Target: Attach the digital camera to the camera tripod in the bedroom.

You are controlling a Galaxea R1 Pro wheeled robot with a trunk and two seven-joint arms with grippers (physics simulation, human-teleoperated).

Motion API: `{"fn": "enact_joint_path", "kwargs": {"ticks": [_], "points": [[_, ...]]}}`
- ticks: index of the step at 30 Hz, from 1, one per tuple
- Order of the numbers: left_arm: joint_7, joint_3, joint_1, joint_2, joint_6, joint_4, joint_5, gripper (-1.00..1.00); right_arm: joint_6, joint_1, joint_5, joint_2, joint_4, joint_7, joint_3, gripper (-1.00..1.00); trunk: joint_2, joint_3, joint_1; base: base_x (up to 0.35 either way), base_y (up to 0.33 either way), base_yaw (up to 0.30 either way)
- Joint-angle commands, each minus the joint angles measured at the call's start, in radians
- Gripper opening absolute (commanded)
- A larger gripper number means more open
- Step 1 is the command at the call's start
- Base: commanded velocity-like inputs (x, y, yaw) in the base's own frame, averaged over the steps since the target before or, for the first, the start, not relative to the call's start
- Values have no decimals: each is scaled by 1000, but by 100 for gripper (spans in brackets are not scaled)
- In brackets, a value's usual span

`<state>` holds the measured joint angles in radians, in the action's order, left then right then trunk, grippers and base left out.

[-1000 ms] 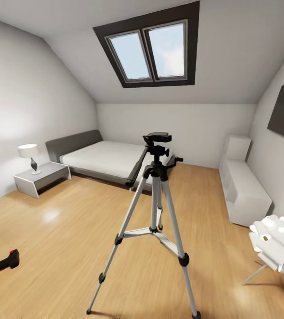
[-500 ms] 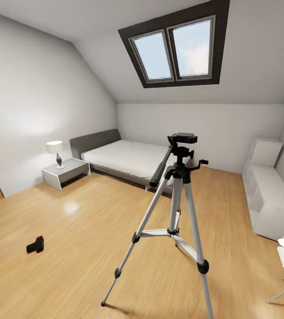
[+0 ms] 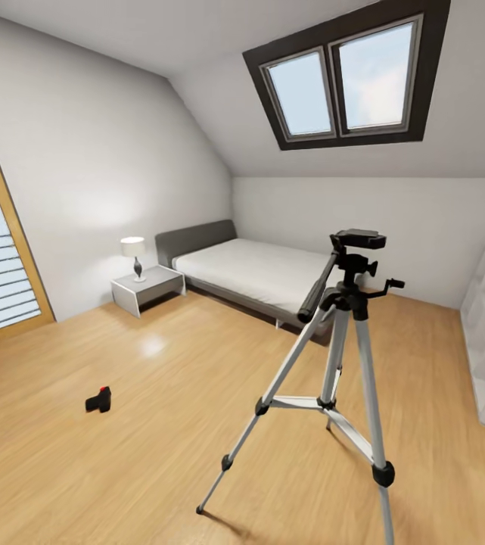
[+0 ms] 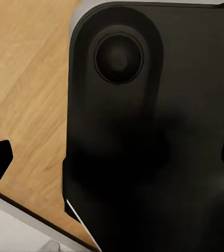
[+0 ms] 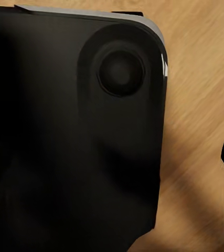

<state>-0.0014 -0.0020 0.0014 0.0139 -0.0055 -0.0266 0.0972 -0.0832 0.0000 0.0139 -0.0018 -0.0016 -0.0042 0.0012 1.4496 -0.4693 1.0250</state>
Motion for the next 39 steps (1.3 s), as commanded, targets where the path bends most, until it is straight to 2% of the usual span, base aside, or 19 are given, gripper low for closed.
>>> {"fn": "enact_joint_path", "kwargs": {"ticks": [1, 39], "points": [[0, -1, 0, 0, -1, -1, 10, 100, -3, 0, 1, 0, 0, 0, 0, 100, 0, -1, 0, 0, 0, 277], [0, -1, 0, 0, -1, -1, 10, 100, -23, 0, 3, 0, 1, -3, 2, 100, 0, 6, 0, 0, 0, 278]]}}
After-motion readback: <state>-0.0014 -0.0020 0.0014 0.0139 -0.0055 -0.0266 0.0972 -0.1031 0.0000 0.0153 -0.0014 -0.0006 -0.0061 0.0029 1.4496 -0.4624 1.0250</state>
